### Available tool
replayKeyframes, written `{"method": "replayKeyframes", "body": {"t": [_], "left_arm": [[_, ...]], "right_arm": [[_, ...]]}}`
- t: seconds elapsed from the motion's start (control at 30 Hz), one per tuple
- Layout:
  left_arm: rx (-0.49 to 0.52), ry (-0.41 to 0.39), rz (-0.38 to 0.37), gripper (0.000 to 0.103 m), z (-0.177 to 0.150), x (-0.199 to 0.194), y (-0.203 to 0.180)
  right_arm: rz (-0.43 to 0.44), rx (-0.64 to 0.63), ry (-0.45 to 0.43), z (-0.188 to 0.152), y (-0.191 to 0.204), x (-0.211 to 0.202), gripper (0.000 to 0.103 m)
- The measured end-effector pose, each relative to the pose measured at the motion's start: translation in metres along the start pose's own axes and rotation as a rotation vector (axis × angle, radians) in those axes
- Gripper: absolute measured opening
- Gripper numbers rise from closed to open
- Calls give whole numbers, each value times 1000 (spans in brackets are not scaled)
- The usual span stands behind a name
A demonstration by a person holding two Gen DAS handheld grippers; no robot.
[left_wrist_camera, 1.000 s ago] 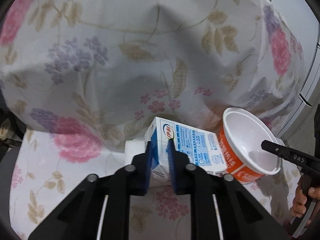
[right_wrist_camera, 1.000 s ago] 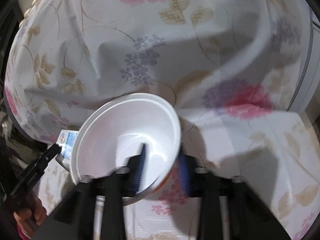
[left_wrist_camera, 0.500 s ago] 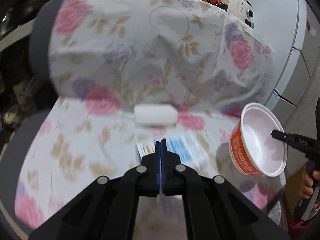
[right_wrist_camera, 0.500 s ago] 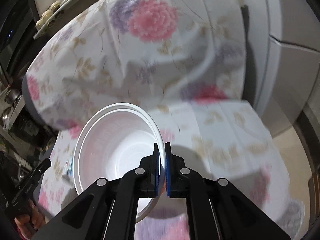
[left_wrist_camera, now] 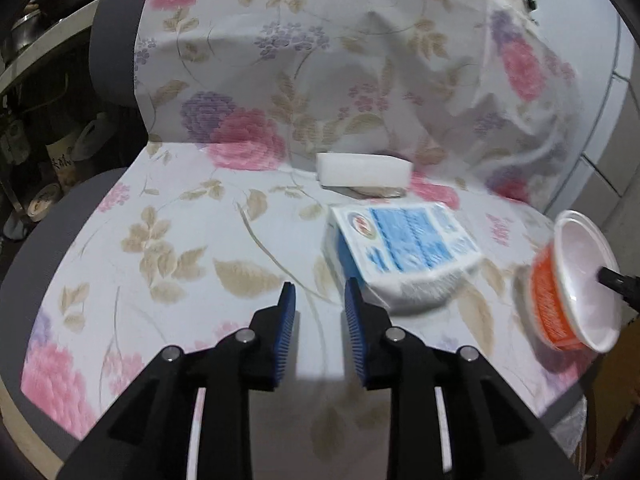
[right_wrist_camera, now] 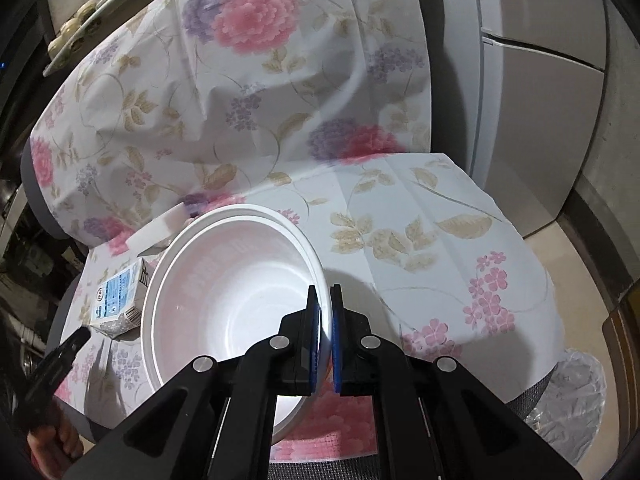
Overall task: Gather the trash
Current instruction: 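Grasp the white milk carton with the left gripper while the right holds the bowl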
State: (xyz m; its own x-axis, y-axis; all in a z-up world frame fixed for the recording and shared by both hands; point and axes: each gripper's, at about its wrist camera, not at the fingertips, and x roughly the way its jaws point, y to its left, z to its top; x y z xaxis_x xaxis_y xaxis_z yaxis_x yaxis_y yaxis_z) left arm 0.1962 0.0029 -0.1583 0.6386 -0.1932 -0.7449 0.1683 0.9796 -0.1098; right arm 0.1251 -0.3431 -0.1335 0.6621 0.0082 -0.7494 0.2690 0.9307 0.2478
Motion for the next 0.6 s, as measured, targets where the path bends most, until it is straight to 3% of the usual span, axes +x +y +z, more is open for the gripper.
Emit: {"method": "replayKeyframes", "body": {"t": [0.2, 0.4, 0.47, 0.53, 0.6], "left_arm": [[58, 58, -70, 24, -1, 17, -13], [205, 85, -254, 24, -12, 14, -69], [264, 83, -297, 37, -14, 9, -88], [292, 43, -273, 86, -14, 1, -96], [296, -20, -246, 96, -11, -10, -95]], "right_arm": [[0, -16, -3, 3, -2, 0, 6], [-14, -31, -14, 5, -10, 0, 6], [-21, -26, -17, 7, -15, -1, 6], [-15, -21, -12, 8, -20, -1, 6], [-3, -17, -2, 8, -25, -2, 6]]}}
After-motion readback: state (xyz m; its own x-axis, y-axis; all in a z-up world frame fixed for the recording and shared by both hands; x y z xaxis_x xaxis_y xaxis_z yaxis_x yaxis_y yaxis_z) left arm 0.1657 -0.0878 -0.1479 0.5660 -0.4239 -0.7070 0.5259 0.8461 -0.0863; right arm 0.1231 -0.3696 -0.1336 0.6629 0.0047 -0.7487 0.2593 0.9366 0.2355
